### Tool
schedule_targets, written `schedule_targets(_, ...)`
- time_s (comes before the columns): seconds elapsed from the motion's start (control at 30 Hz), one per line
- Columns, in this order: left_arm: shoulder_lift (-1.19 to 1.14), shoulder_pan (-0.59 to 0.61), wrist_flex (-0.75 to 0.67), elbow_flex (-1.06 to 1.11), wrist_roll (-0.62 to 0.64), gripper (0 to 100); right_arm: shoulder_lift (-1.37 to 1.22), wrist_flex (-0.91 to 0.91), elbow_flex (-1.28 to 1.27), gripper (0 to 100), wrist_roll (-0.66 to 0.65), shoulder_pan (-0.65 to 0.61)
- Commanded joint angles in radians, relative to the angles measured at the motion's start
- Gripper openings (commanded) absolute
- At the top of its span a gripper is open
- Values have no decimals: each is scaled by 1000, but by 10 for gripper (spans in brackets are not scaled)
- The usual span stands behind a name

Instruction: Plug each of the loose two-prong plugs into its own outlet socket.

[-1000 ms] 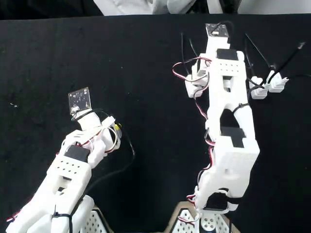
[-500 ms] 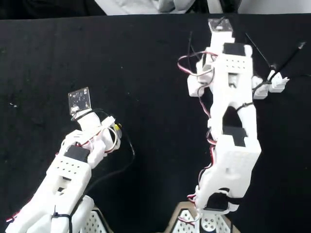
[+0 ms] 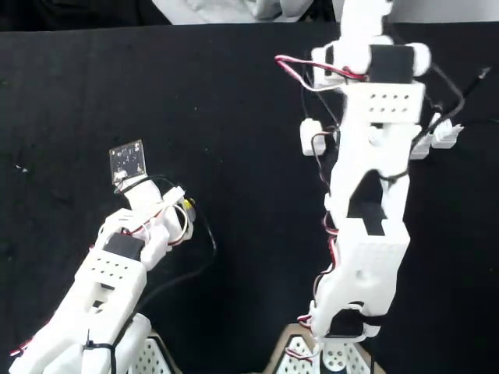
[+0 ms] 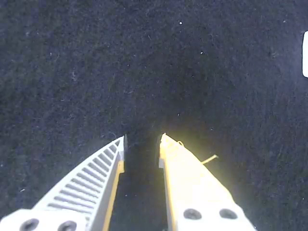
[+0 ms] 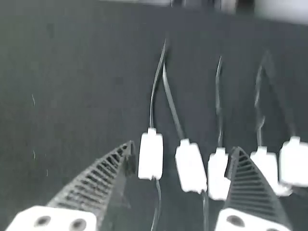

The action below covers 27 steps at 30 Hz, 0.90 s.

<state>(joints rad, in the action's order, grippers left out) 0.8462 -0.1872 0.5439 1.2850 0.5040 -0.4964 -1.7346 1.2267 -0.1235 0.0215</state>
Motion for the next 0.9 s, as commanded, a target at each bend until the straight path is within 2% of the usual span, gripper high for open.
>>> schedule_targets(0.0, 23, -10, -15, -8, -2, 130, 12, -32, 102, 286, 0, -6)
schedule_targets(0.07, 25, -10, -15, -8, -2, 128, 53, -34, 90, 225, 2, -8)
schedule_targets(0.2, 23, -10, -17, -8, -3, 127, 220, -34, -13, 16, 26, -11)
schedule_targets(0.3, 21, -10, -17, -7, -41, 126, 417, -34, -177, 41, 80, -11)
schedule_targets(0.43, 32, -10, -15, 1, -126, 113, 691, -31, -476, 41, 64, -11)
schedule_targets(0.53, 32, -10, -15, 2, -135, 29, 872, -17, -713, 41, 32, -9)
schedule_targets(0.6, 32, -10, -15, 2, -135, 44, 983, -3, -872, 41, 18, -9)
schedule_targets(0.7, 32, -10, -15, 4, -137, 55, 1132, 75, -1156, 42, 20, -6)
schedule_targets(0.87, 32, -10, -15, 19, -137, 57, 1366, 304, -1641, 42, 31, -18)
